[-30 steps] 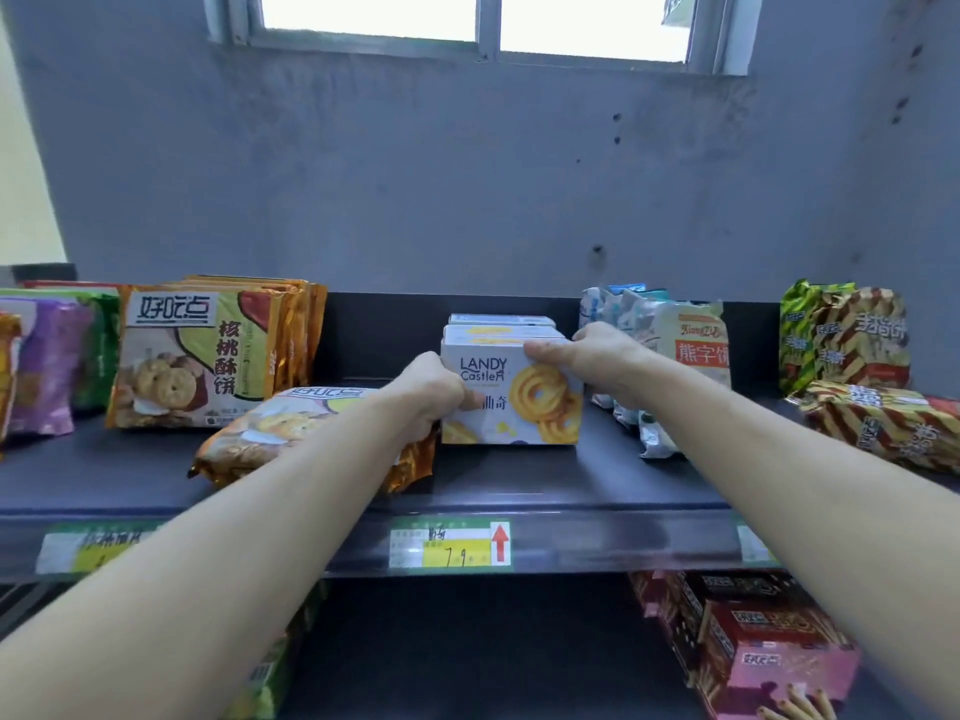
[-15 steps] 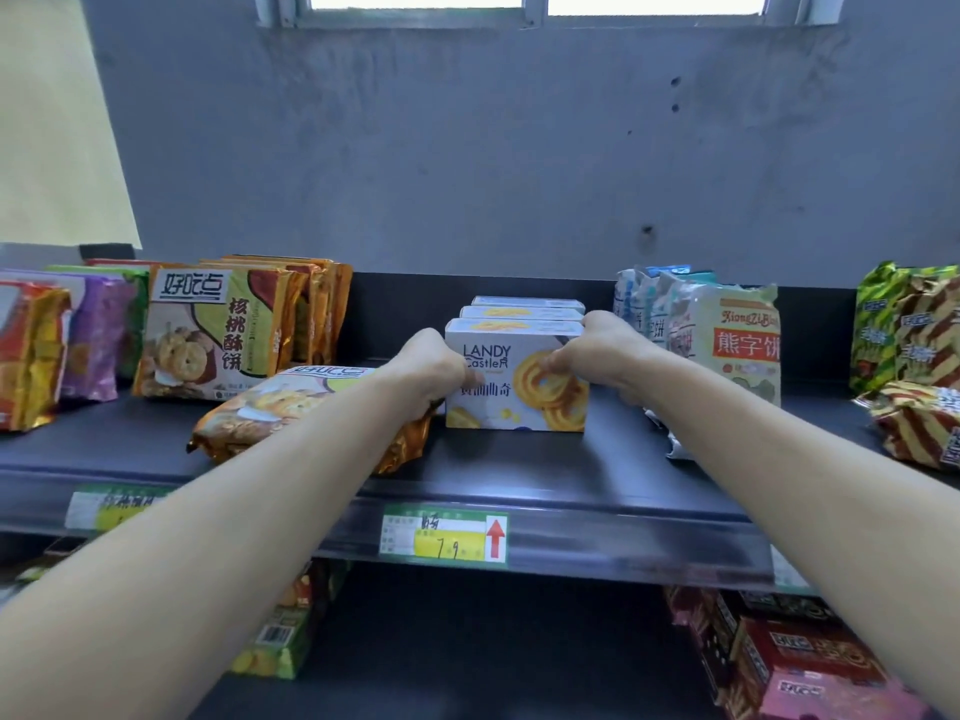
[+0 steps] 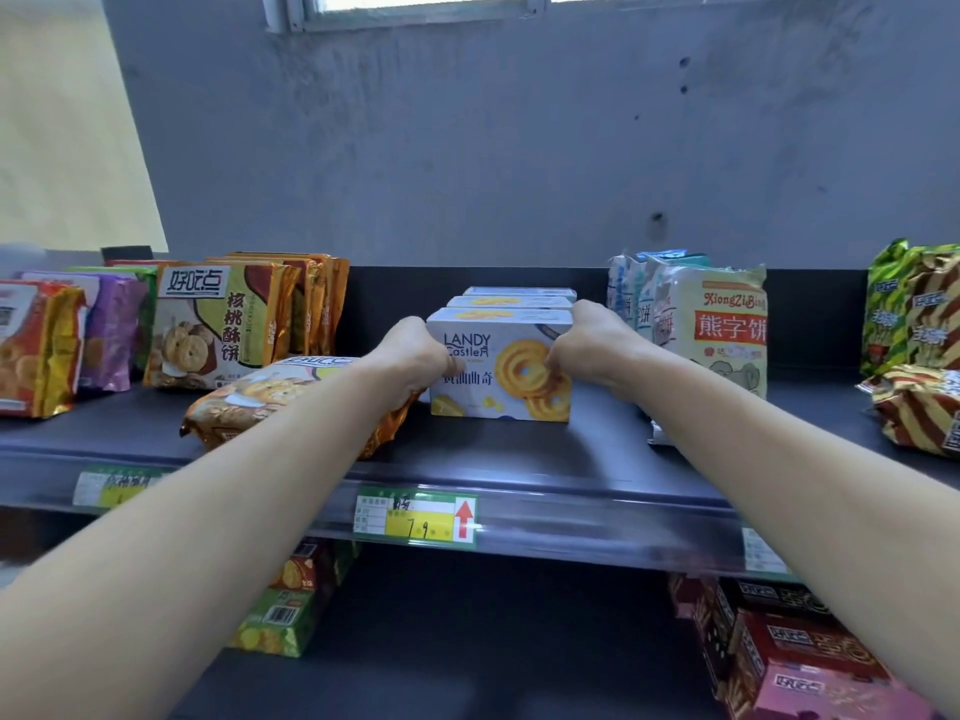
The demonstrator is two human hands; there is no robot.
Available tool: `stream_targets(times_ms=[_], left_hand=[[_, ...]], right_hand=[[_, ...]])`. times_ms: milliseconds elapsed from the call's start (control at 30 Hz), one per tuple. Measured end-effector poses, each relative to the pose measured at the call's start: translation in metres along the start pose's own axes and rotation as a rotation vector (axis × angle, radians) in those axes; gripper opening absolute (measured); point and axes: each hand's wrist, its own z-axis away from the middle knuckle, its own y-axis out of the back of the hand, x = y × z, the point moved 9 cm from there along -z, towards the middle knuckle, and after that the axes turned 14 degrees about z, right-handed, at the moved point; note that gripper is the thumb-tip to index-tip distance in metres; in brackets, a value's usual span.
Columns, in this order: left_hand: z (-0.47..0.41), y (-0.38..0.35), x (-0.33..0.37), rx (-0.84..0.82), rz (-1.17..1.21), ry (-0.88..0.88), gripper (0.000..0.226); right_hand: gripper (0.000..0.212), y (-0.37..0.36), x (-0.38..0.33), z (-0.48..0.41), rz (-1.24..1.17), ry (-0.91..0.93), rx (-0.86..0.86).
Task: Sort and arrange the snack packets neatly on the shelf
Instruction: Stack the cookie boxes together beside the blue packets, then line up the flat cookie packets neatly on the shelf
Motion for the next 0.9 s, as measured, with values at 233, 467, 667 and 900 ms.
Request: stream_targets(times_ms=[233, 467, 667, 900], left_hand=[[0.001, 0.008, 0.004, 0.029, 0.067, -0.028, 0.032], [0.013, 0.037, 0.036, 0.036, 0.144, -0.209, 0.044], [0.029, 0.090, 0.037, -0.018, 0.154, -0.271, 0.033], [0.026, 0.162, 0.012, -0.020, 0.118, -0.270, 0.024]], right_hand=[[0.022, 0.005, 0.000, 0.004, -0.052, -0.013, 0.040], [0.055, 0.031, -0.036, 0.023, -0.064, 0.096, 0.286], [0.039, -0.012, -0.099, 0.041, -0.074, 0.159, 0.236], [0.036, -0.070, -0.138, 0.047, 0.021, 0.027, 0.082]])
